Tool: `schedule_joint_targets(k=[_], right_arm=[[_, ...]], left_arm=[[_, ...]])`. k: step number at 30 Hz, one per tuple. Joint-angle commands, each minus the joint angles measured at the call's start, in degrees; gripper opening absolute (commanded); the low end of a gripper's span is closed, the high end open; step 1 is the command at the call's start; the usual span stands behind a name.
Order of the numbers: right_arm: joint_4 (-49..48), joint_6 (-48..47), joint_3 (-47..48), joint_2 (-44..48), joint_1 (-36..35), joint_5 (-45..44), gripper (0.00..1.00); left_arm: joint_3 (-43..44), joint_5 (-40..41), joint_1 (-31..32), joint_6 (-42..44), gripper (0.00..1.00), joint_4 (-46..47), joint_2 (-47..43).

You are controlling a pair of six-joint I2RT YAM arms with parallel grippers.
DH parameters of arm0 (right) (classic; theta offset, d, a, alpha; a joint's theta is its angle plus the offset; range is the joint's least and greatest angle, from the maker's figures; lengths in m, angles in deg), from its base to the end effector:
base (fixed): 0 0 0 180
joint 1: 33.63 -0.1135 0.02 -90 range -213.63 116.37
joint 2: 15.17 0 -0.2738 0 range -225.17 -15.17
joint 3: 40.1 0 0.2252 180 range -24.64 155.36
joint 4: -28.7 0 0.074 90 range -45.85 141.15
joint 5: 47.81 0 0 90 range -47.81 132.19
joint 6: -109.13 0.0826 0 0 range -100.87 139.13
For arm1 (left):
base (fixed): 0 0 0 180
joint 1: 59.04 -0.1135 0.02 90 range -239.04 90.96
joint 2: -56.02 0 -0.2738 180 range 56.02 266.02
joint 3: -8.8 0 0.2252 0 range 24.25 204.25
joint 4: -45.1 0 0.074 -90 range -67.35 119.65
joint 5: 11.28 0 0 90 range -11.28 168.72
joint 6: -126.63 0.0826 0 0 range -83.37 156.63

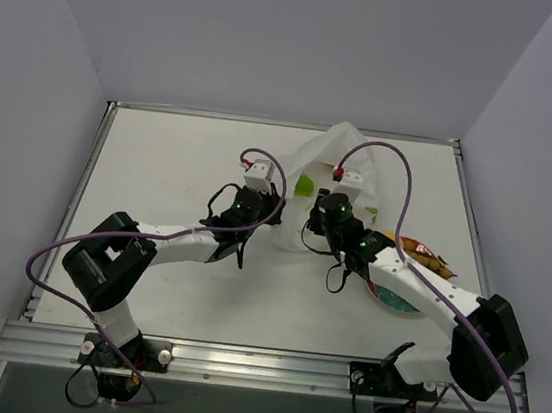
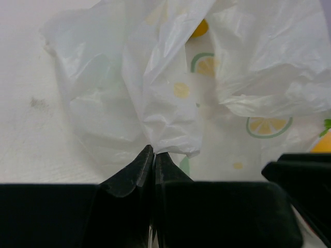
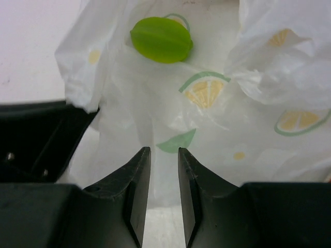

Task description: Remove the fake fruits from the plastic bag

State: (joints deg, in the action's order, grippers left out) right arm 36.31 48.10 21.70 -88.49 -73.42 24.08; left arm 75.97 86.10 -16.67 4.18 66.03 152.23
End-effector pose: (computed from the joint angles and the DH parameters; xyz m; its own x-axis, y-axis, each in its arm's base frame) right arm 0.2517 0.1762 0.2808 -0.4056 0.2613 -0.8759 -0.2128 0.9050 0.3685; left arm 0.3033 -0.2623 0.2544 -0.3961 -0.3589 -0.8451 0.4288 0.7416 -0.5159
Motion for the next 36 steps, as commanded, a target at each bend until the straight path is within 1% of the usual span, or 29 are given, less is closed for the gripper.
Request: schedule_joint_targets(k=[1, 2, 3, 4, 6, 7, 8, 10, 11, 12, 14, 15, 18, 19, 20, 21, 22, 24, 28, 32, 35, 36], right_arm=[[-8.4, 1.2, 4.3, -7.1, -0.1, -7.0, 0.24], [-8.5, 1.3, 6.8, -11.1, 0.1, -7.8, 0.25], [-9.0, 0.7, 8.0, -12.9, 0.2, -8.5, 0.26], [-11.7, -0.1, 8.8, -14.7, 0.2, -8.3, 0.27], [-13.0, -1.5, 11.5, -19.5, 0.8, -8.9, 0.29], [-13.6, -3.7, 12.5, -21.1, 1.4, -8.3, 0.29], [-14.0, -5.2, 14.5, -23.7, 2.1, -7.0, 0.31], [-14.2, -7.9, 16.0, -25.5, 4.4, -4.5, 0.31], [-15.3, -10.7, 17.3, -27.5, 7.8, 1.1, 0.37], [-15.3, -11.9, 17.3, -27.5, 7.8, 3.8, 0.37], [-14.8, -14.8, 19.0, -29.4, 9.5, 8.4, 0.46], [-14.1, -17.6, 19.8, -30.9, 10.7, 11.3, 0.56], [-7.8, -21.7, 26.1, -35.0, 12.2, 16.9, 0.72], [-6.9, -24.8, 27.5, -35.9, 12.7, 21.4, 0.78], [-4.1, -26.6, 28.9, -37.1, 12.9, 24.1, 0.79], [-3.0, -28.0, 31.8, -39.2, 13.0, 25.5, 0.84], [-2.2, -30.5, 33.0, -40.1, 13.1, 25.3, 0.86], [0.4, -32.5, 35.9, -42.6, 13.7, 26.6, 0.92], [1.8, -35.8, 39.2, -45.9, 15.1, 29.3, 0.98], [1.9, -37.1, 41.5, -49.0, 16.3, 33.7, 1.00], [1.2, -37.1, 43.5, -51.5, 16.6, 34.5, 0.95], [0.5, -36.4, 43.8, -52.4, 16.6, 34.3, 0.86]], left_arm=[[-2.4, 5.1, 0.3, -2.2, 0.02, 1.7, -4.1], [-2.7, 5.6, 0.3, -2.4, 0.02, 0.4, -4.3], [-3.1, 6.3, 0.3, -2.6, 0.02, 0.1, -4.4], [-4.2, 7.3, 0.3, -2.7, 0.02, 0.2, -4.6], [-4.9, 7.8, 0.1, -3.0, 0.02, 0.4, -5.1], [-4.8, 7.8, 0.1, -2.7, 0.02, 0.3, -5.1], [-4.5, 7.6, 0.1, -2.2, 0.02, 0.0, -5.1], [-4.1, 7.3, 0.1, -1.8, 0.02, -0.2, -5.1], [-3.7, 7.0, 0.1, -1.5, 0.02, 0.1, -5.0], [-3.7, 7.0, 0.1, -1.5, 0.02, 0.1, -5.0], [-2.9, 6.6, 0.0, -1.0, 0.02, 0.1, -5.1], [-2.7, 6.5, 0.0, -1.0, 0.02, 0.2, -5.1], [-2.2, 5.2, 0.0, -1.2, 0.02, 1.7, -5.1], [-1.7, 4.5, 0.0, -1.4, 0.02, 2.0, -5.0], [-1.4, 4.3, 0.0, -1.4, 0.02, 2.0, -4.8], [-1.0, 4.0, 0.0, -1.5, 0.02, 1.7, -4.5], [-0.7, 3.8, 0.0, -1.5, 0.02, 1.4, -4.4], [-0.2, 3.6, 0.0, -1.3, 0.03, 1.2, -4.4], [0.1, 3.3, -0.1, -0.3, 0.02, 1.1, -4.4], [0.8, 3.2, -0.5, -0.2, 0.02, 0.7, -3.3], [1.3, 2.9, -0.8, -0.3, 0.02, 0.7, -2.2], [1.4, 2.7, -1.0, -0.4, 0.02, 0.7, -1.6]])
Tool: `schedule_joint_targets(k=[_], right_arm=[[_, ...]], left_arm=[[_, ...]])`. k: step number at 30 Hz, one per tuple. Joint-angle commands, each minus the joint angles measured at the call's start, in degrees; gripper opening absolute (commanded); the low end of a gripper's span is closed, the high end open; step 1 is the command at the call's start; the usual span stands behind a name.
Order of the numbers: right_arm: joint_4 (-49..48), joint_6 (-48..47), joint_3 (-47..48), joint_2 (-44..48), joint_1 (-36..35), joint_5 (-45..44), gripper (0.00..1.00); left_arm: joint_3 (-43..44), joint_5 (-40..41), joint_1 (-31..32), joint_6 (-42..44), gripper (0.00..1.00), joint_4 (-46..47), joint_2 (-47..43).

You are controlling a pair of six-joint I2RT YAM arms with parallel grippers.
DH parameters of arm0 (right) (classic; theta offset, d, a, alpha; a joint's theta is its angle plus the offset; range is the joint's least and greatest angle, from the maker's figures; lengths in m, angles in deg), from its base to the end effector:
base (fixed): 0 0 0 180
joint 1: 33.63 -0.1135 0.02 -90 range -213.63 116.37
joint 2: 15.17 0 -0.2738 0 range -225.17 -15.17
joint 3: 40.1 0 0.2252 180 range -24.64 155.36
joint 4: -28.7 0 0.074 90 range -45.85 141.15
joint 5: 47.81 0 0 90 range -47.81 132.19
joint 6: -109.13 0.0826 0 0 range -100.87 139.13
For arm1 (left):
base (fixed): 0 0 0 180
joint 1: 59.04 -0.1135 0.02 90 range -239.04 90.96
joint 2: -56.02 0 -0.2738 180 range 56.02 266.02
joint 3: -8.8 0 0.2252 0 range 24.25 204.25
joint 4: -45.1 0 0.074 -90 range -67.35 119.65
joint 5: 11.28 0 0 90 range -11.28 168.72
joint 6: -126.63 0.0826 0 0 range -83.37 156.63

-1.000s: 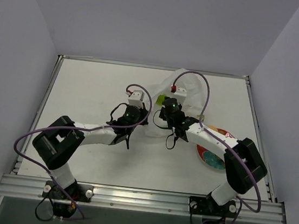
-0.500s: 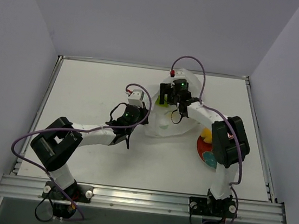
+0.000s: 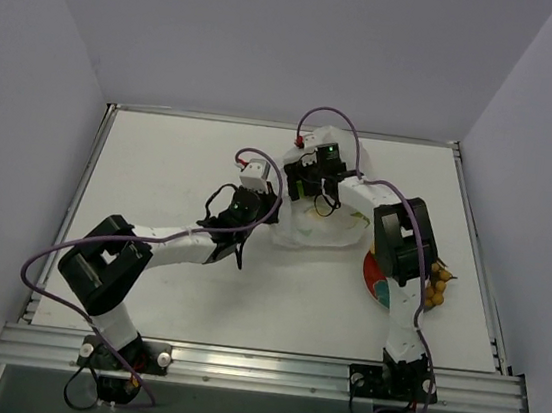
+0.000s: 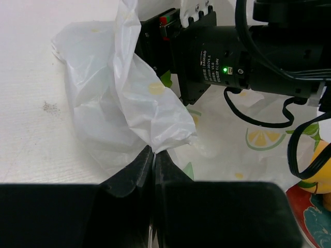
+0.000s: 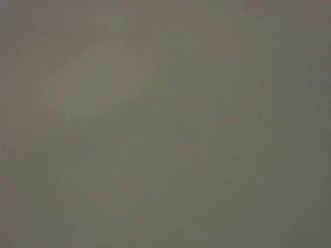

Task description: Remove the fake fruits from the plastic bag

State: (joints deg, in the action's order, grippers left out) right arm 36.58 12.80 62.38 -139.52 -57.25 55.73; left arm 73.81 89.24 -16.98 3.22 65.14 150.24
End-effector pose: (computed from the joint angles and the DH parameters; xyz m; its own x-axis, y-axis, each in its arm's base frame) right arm 0.4664 0.2250 0.1791 -0.3884 -0.2868 -0.8757 -0.6224 0.7825 0.0197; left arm 0.2996 -0.2500 0.2519 -0.3878 -0.3793 -0.8401 0.3729 0.7689 -0.5193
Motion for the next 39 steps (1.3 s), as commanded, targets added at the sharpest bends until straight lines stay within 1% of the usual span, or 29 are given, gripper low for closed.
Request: schedule_joint_targets(k=[1, 2, 3, 4, 6, 8, 9, 12, 16, 17, 19, 20, 23, 24, 26, 27, 29, 30, 32, 33, 35, 36, 37, 38, 39], right_arm=[[-0.6, -0.4, 3.2, -1.5, 0.4, 2.4, 0.80], [-2.0, 0.0, 2.7, -1.6, 0.4, 2.4, 0.75], [-2.7, 0.4, 2.2, -0.9, 0.2, 2.1, 0.63], [-3.9, 1.7, 1.1, 0.0, 0.2, 1.8, 0.56], [-8.8, 3.2, -4.3, 4.3, 0.1, 1.8, 0.43], [-12.9, 5.3, -8.3, 7.4, -0.2, 0.6, 0.39], [-13.4, 5.8, -11.7, 10.3, -0.3, 0.0, 0.37], [-13.7, 8.3, -17.1, 16.0, -1.4, -4.5, 0.33], [-13.4, 11.9, -24.2, 23.7, -4.9, -12.6, 0.32], [-13.4, 13.9, -25.5, 25.3, -6.4, -16.2, 0.32], [-12.8, 15.3, -29.2, 29.6, -8.4, -19.2, 0.33], [-12.7, 16.0, -30.5, 31.1, -10.0, -20.3, 0.33], [-11.9, 18.1, -35.1, 37.5, -11.7, -22.5, 0.33], [-11.7, 19.8, -36.2, 41.3, -12.1, -22.9, 0.33], [-9.8, 21.2, -39.4, 45.6, -12.5, -24.2, 0.32], [-9.0, 22.0, -40.4, 50.1, -12.8, -25.5, 0.33], [-6.1, 24.7, -43.5, 54.8, -12.9, -26.5, 0.32], [-4.9, 25.7, -44.6, 59.4, -12.9, -27.2, 0.32], [-0.4, 29.8, -46.6, 63.7, -13.2, -29.1, 0.32], [3.0, 33.3, -48.8, 67.9, -13.4, -31.1, 0.32], [6.2, 37.2, -51.2, 72.0, -13.6, -33.0, 0.32], [7.3, 39.3, -53.3, 75.7, -13.6, -33.7, 0.32], [12.7, 41.4, -54.0, 77.1, -13.6, -34.5, 0.32], [15.4, 46.0, -54.3, 78.4, -13.6, -35.7, 0.32], [17.7, 48.3, -54.6, 79.8, -13.6, -35.9, 0.32]], left_arm=[[3.7, -0.5, -0.8, 0.5, 0.02, 1.7, 0.5], [3.7, -0.5, -0.8, 0.4, 0.02, 1.7, 0.7], [3.7, -0.7, -0.8, 0.5, 0.02, 1.7, 0.8], [3.5, -0.5, -0.9, 0.6, 0.02, 1.6, 0.7], [3.4, -0.3, -0.9, 0.8, 0.02, 1.7, 0.5], [3.6, -0.2, -1.0, 0.9, 0.02, 1.8, 0.5], [3.7, -0.2, -1.0, 0.9, 0.03, 1.8, 0.5], [4.1, -0.1, -1.1, 0.7, 0.02, 2.0, 0.7], [5.0, 0.1, -1.0, 0.5, 0.02, 2.0, 1.0], [5.4, -0.2, -1.1, 0.6, 0.02, 1.9, 1.1], [6.0, -0.9, -1.2, 0.5, 0.02, 1.9, 1.3], [6.1, -1.1, -1.3, 0.4, 0.02, 2.2, 1.3], [6.5, -1.9, -1.5, 0.2, 0.02, 2.6, 1.4], [6.7, -2.0, -1.6, 0.2, 0.02, 2.7, 1.4], [7.1, -2.4, -1.6, 0.3, 0.02, 2.9, 1.3], [7.2, -2.6, -1.8, 0.3, 0.02, 3.2, 1.3], [7.3, -3.4, -1.9, 0.3, 0.02, 4.0, 1.4], [7.3, -3.6, -1.9, 0.3, 0.02, 4.2, 1.5], [7.2, -4.4, -1.9, 0.4, 0.02, 4.8, 1.4], [7.1, -4.5, -2.0, 0.4, 0.02, 5.1, 1.3], [6.7, -4.9, -2.0, 0.5, 0.03, 5.3, 1.1], [6.4, -4.9, -1.9, 0.5, 0.02, 5.6, 0.9], [6.2, -5.0, -2.0, 0.5, 0.02, 5.7, 0.7], [5.9, -5.0, -1.9, 0.4, 0.02, 6.5, 0.5], [5.4, -5.3, -1.9, 0.0, 0.02, 6.9, 0.4]])
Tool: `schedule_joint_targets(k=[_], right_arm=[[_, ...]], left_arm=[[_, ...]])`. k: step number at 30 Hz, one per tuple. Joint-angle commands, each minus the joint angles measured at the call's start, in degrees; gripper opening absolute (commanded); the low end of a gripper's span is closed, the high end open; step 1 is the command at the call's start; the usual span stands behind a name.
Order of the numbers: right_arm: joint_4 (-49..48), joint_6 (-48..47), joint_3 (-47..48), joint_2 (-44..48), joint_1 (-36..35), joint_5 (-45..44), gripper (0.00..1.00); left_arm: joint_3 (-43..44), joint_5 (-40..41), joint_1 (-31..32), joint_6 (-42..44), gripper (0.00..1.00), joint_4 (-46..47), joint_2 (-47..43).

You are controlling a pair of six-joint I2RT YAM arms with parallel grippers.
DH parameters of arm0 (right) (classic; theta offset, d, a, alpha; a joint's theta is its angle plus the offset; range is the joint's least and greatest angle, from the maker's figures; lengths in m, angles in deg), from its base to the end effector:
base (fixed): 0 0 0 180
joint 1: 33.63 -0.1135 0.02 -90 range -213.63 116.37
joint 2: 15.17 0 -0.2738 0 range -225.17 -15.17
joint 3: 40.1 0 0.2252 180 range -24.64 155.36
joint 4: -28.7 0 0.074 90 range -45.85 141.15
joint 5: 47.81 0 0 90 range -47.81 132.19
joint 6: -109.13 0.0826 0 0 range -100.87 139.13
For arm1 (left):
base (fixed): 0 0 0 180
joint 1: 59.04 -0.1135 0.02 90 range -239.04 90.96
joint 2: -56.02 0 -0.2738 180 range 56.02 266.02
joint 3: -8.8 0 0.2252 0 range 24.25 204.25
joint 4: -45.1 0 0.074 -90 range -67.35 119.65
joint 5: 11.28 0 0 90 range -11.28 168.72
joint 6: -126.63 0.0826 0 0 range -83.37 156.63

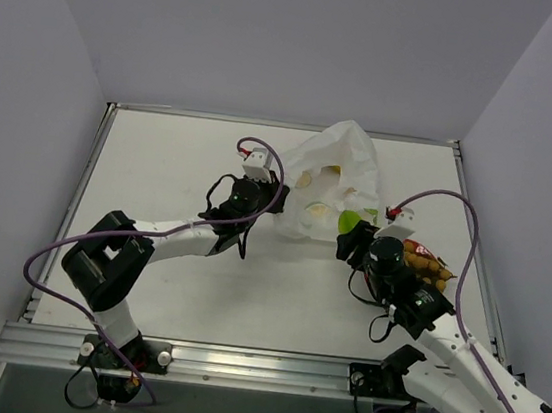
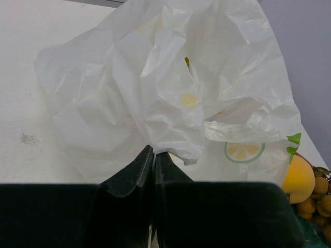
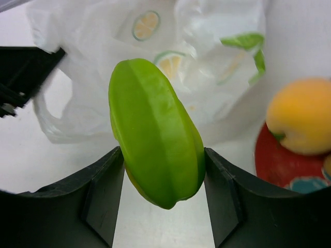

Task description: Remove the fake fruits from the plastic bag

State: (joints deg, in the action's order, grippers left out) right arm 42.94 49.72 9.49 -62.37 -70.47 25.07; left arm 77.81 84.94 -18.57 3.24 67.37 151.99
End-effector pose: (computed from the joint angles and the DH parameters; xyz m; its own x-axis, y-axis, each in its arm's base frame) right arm 0.1816 0.1056 0.2924 -0.3157 0.3711 -0.8732 -0.2112 0.8698 0.4460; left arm 0.3138 -0.2559 0.2710 -0.3618 -0.4105 -0.8370 0.4359 0.7192 -0.5411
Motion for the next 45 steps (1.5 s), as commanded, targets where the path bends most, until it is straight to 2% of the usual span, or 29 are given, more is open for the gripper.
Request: schedule_joint_targets(k=[1, 2, 5, 9, 19, 25, 29, 31, 33, 34, 35, 37, 38, 42, 45], right_arm=[[15.6, 14.0, -2.0, 3.2, -0.4, -5.4, 0.32], [17.0, 18.6, -2.5, 4.4, -0.5, -4.7, 0.32], [21.9, 24.1, -3.5, 6.8, -0.6, -4.1, 0.32], [29.6, 30.2, -3.3, 7.1, -0.6, -8.2, 0.33], [30.6, 32.9, -3.5, 1.3, -0.6, -10.2, 0.37], [32.3, 36.5, -2.0, -3.7, -0.5, -11.9, 0.43], [35.8, 40.7, -0.8, -4.7, -0.6, -14.9, 0.55], [37.2, 43.8, -0.9, -3.8, -0.6, -16.6, 0.55], [38.7, 45.0, -0.6, -2.5, -0.5, -18.6, 0.61], [39.1, 45.3, -0.5, -2.3, -0.5, -19.2, 0.66], [39.2, 45.1, -0.2, -1.9, -0.4, -19.4, 0.75], [39.3, 44.3, -0.1, -2.2, -0.3, -19.5, 0.81], [39.2, 43.9, 0.0, -2.5, -0.2, -19.4, 0.87], [39.6, 41.8, 1.6, -2.5, -0.2, -19.4, 0.89], [39.4, 38.4, 5.5, -0.7, -0.8, -18.8, 0.83]], left_arm=[[1.1, -1.2, -0.3, -0.3, 0.02, 4.9, -1.4], [1.0, -1.4, -0.3, -0.4, 0.02, 5.5, -1.4], [0.6, -1.9, -0.2, -1.2, 0.02, 6.3, -1.4], [0.3, -2.2, -0.1, -1.9, 0.02, 7.0, -1.7], [0.0, -2.5, 0.1, -2.7, 0.02, 8.2, -1.1], [-0.3, -2.6, 0.1, -3.0, 0.02, 8.4, -1.2], [-0.5, -2.6, 0.1, -3.2, 0.02, 8.5, -1.6], [-0.6, -2.6, 0.1, -3.3, 0.02, 8.6, -1.7], [-0.7, -2.6, 0.1, -3.4, 0.02, 8.6, -1.7], [-0.7, -2.6, 0.1, -3.4, 0.02, 8.6, -1.7], [-0.7, -2.6, 0.1, -3.3, 0.02, 8.6, -1.7], [-0.7, -2.6, 0.1, -3.4, 0.02, 8.6, -1.7], [-0.7, -2.6, 0.1, -3.4, 0.02, 8.7, -1.6], [-0.8, -2.4, 0.1, -3.4, 0.02, 8.6, -1.5], [-0.8, -2.5, 0.1, -3.2, 0.02, 8.3, -1.8]])
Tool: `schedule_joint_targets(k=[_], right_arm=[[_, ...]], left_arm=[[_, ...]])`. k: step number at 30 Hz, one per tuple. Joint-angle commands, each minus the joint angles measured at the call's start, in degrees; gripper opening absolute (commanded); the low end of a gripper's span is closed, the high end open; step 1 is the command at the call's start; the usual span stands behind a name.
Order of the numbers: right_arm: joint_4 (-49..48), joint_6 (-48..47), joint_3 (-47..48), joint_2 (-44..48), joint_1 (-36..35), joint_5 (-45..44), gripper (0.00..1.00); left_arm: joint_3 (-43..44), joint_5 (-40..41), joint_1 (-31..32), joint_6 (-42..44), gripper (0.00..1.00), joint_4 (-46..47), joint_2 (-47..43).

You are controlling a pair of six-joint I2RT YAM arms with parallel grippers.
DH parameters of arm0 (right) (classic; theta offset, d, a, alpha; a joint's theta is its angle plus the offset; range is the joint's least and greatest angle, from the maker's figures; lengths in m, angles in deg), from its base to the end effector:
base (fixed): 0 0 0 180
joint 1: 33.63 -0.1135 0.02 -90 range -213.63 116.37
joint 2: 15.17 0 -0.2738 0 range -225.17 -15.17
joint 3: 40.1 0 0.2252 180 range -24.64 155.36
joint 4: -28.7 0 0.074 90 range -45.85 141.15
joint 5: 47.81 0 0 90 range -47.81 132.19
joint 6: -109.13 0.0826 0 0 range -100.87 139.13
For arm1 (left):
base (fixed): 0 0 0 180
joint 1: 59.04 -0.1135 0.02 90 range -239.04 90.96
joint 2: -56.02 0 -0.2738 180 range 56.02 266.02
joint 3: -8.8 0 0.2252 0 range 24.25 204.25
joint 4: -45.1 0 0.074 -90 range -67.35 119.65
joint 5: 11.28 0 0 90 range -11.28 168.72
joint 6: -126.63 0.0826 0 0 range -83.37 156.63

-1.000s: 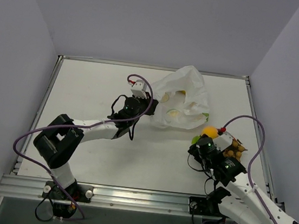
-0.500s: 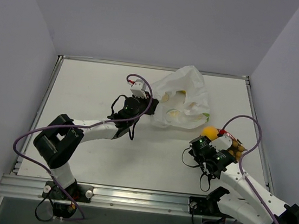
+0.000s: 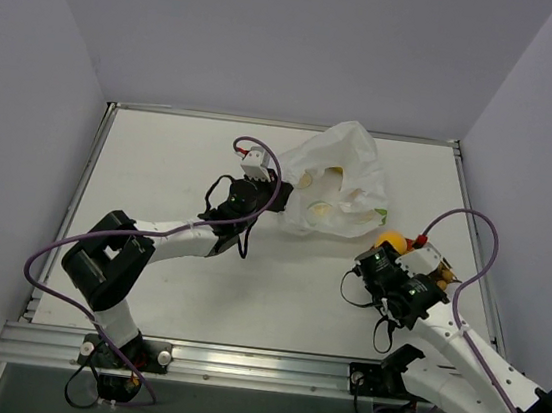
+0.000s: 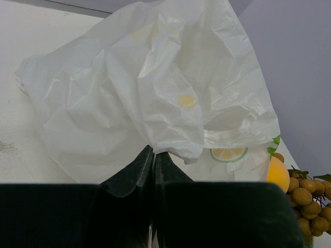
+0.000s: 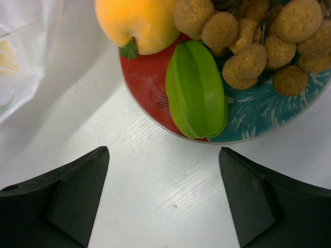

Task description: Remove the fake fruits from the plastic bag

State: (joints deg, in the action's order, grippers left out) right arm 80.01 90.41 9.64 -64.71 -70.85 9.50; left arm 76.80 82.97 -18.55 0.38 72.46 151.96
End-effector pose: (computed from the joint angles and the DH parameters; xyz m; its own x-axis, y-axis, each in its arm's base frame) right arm 0.1525 0.0598 0.2109 -0.4253 0.6779 -0.5996 0.5103 0.7268 0.4597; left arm 0.3110 -0.2574 0.2787 -0.3558 -0.4716 -0.8068 0.4722 0.6543 -0.5907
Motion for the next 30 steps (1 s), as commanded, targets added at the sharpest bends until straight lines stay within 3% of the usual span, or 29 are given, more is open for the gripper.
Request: schedule_joint_targets(k=[1, 4, 7, 10, 13, 18, 21, 23, 26, 30], right_arm=[[2.1, -3.7, 6.7, 2.2, -1.4, -2.9, 0.73], [-1.0, -11.3, 13.0, 1.6, -3.6, -1.5, 0.52], [-7.3, -20.2, 18.1, -5.3, -6.5, -1.0, 0.34], [-17.1, -30.7, 21.9, -14.4, -7.1, 1.7, 0.19], [-24.7, -39.7, 24.9, -24.8, -6.6, 2.2, 0.11], [-31.3, -54.0, 35.3, -38.7, -2.6, 8.2, 0.15], [-35.5, -63.6, 37.8, -44.1, 1.5, 16.9, 0.19], [-39.7, -69.5, 38.3, -47.2, 5.4, 22.3, 0.26], [-40.3, -73.3, 41.8, -52.5, 9.3, 23.4, 0.36], [-42.3, -76.9, 47.9, -59.8, 11.9, 24.2, 0.56]], left_arm=[[0.1, -0.6, 0.1, -0.2, 0.02, 3.1, -2.0], [-0.1, -0.6, 0.1, -0.3, 0.02, 3.1, -2.5], [-0.1, -0.9, 0.1, -0.7, 0.02, 3.2, -2.6], [-0.1, -1.3, 0.2, -0.9, 0.02, 3.2, -2.6], [-0.3, -1.5, 0.3, -1.1, 0.02, 3.1, -3.0], [-0.2, -2.3, 0.6, -1.3, 0.02, 2.9, -4.3], [0.3, -2.8, 0.6, -1.4, 0.02, 2.4, -4.7], [0.5, -3.0, 0.6, -1.5, 0.02, 2.0, -4.8], [1.5, -3.4, 0.6, -1.5, 0.02, 0.5, -4.6], [2.7, -3.5, 0.3, -1.9, 0.02, -0.3, -4.2]])
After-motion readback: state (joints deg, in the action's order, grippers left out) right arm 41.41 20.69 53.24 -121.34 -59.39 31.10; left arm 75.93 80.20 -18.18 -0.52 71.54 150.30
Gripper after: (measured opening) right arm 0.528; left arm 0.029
